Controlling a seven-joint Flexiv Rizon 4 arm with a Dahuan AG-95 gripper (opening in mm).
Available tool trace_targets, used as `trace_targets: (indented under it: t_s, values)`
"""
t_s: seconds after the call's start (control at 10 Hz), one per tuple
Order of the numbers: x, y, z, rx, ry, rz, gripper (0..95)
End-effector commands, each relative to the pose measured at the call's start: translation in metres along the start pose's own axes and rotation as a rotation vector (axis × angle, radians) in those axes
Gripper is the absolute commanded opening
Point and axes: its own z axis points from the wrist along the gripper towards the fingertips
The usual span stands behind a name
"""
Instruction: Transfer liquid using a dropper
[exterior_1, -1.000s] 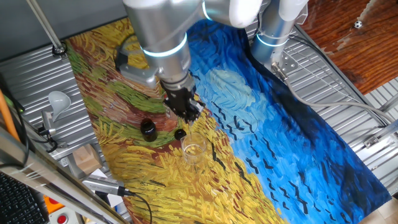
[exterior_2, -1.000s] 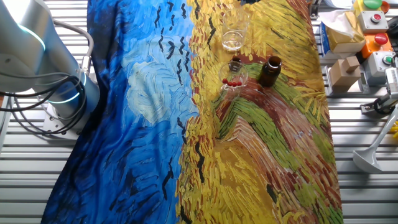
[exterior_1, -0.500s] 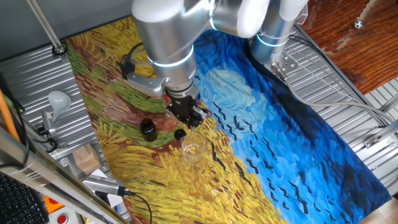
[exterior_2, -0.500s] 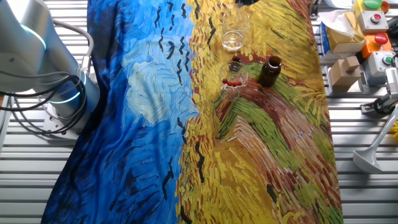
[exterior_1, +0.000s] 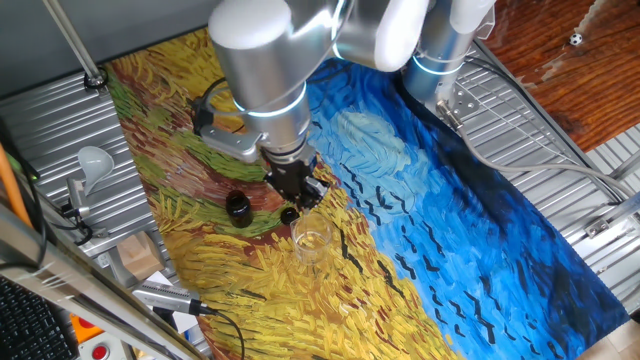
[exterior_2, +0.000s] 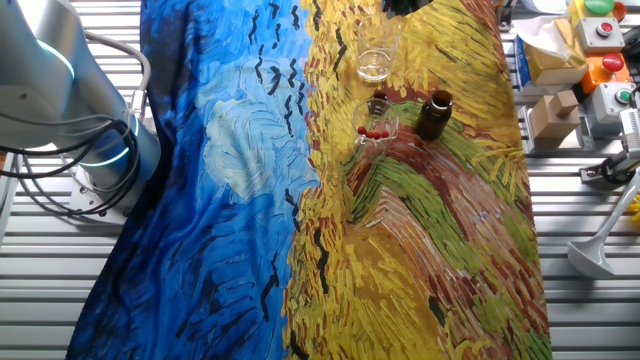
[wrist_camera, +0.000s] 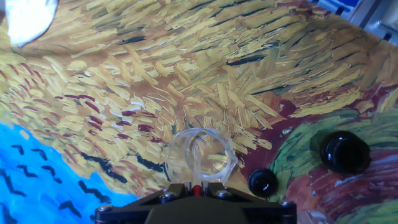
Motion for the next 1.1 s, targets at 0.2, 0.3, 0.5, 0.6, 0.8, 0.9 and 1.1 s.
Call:
trace_targets:
  t_s: [0.2, 0.3, 0.5, 0.6, 0.8, 0.9, 1.1]
  values:
    - [0.0003, -0.0006, 0.0005, 0.011, -0.016, 0.013, 0.0]
    - [0.0003, -0.0006, 0.0005, 0.015, -0.021, 0.013, 0.0]
    - [0.0003, -0.0006, 0.0005, 0.018, -0.026, 0.011, 0.0]
    - [0.0003, -0.0006, 0.0005, 0.020, -0.024, 0.009, 0.0]
    - [0.0003, -0.0006, 0.0005, 0.020, -0.023, 0.007, 0.0]
    - [0.0003, -0.0006, 0.0005, 0.020, -0.022, 0.002, 0.0]
    - [0.0003, -0.0006, 0.0005, 0.020, -0.021, -0.003, 0.0]
